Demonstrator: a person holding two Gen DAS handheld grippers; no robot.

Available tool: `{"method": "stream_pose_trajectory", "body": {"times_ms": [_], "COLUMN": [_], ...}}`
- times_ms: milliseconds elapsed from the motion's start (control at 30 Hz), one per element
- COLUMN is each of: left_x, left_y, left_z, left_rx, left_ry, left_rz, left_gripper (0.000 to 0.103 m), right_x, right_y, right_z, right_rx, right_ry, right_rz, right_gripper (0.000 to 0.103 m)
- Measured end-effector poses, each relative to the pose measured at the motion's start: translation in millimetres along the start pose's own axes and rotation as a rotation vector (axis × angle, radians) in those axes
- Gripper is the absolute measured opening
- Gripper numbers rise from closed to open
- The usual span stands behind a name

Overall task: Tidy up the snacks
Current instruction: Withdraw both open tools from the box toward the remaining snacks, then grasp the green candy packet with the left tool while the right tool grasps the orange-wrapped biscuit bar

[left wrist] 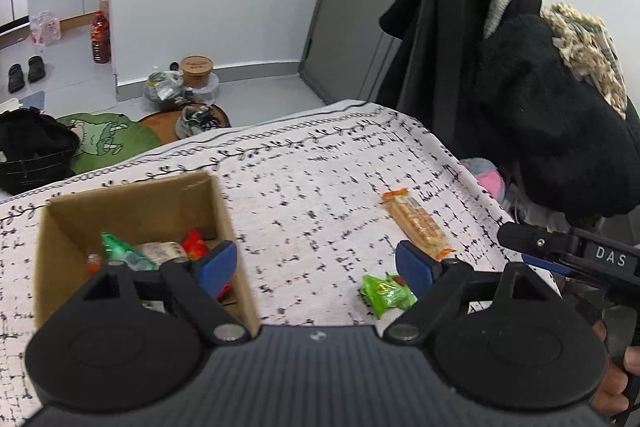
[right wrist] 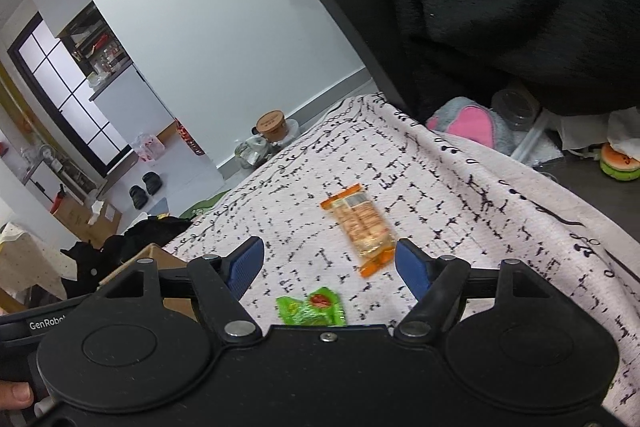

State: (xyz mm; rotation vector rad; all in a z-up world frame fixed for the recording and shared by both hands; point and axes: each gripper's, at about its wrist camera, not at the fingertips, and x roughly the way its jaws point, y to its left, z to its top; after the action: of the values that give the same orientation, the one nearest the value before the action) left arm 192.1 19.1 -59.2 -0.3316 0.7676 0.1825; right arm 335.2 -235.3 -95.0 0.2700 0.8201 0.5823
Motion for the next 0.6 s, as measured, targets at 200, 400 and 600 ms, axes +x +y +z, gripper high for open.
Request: {"method": "stream_pose_trajectory", "body": {"times_ms": [200, 400, 600], "left_x": [16.0, 36.3, 55.7], "left_y": [-20.3, -37.5, -48.9], "left_z": [-4.0, -9.8, -15.3], "left_rx": [0.031, 0.057, 0.064], "left_ry": [0.025, 0.064, 0.106], "left_rz": [-0.016, -0.023, -0.019], "left_gripper": [0.085, 0.085, 0.083], "right_x": [5.3, 12.8, 21.2], "right_y": [-18.5, -32.5, -41.2], "right_z": [0.7, -0.2, 0.3], "right_rx": [-0.011, -0.042, -0.064], "right_ry": [0.012, 0.022, 0.017], "right_rz": [0.017, 0.047, 0.076], "right_gripper": [0.072, 0.081, 0.088]}}
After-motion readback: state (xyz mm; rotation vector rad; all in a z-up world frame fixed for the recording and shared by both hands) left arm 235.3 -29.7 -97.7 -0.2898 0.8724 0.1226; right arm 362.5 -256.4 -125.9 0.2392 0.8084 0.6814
